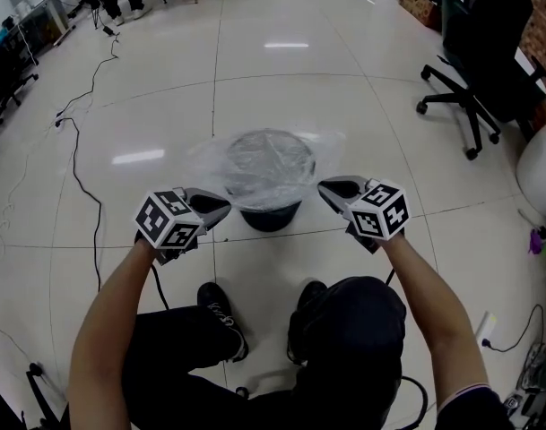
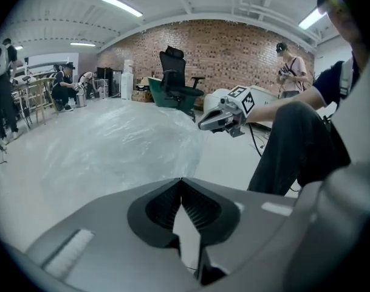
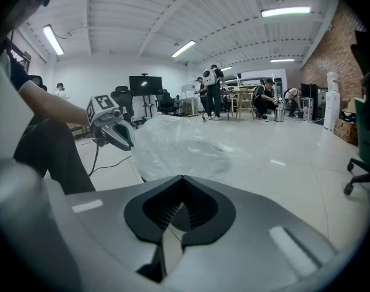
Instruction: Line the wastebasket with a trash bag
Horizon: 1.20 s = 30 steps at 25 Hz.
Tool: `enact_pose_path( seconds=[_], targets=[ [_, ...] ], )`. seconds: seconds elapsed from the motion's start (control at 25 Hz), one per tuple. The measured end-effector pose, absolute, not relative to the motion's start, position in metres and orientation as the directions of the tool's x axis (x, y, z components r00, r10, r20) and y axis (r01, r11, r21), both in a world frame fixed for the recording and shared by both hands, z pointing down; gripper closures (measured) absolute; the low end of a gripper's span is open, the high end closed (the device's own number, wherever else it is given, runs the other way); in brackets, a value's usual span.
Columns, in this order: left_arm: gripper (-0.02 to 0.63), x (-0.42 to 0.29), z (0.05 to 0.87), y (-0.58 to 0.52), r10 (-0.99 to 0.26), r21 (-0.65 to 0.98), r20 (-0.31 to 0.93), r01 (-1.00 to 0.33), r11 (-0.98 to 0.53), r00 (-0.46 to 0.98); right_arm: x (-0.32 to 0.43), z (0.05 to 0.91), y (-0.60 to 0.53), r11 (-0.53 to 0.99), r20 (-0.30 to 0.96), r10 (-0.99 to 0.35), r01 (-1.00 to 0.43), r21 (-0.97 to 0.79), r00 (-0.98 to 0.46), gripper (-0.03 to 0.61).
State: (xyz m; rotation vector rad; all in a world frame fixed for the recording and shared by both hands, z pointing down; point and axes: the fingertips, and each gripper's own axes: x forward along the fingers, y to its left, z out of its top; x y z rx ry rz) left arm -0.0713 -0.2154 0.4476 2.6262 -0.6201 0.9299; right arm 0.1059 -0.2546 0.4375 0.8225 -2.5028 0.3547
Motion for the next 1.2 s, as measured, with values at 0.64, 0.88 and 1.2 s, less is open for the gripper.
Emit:
enact_pose_path(
  seconds=[0.64, 0.88, 1.2],
  targets=[
    [0.595, -0.071, 0.521, -0.207, -0.277, 0.148, 0.734, -0.544, -0.826, 0.62, 0.113, 0.51, -0.257, 0.769, 0.597, -0.429, -0.621, -0.152, -0.678, 0.577],
    [0.589, -0.074, 0.538, -0.223, -0.309, 0.167, 0.713, -0.58, -0.797, 0.63, 0.111, 0.524, -0.273, 0.758, 0.593, -0.425, -0.627, -0.181, -0.684, 0.577],
    [0.578, -0.07, 0.557, -0.234, -0.341, 0.203, 0.68, -0.613, -0.763, 0.649, 0.113, 0.541, -0.286, 0.736, 0.596, -0.432, -0.647, -0.201, -0.677, 0.577]
  ],
)
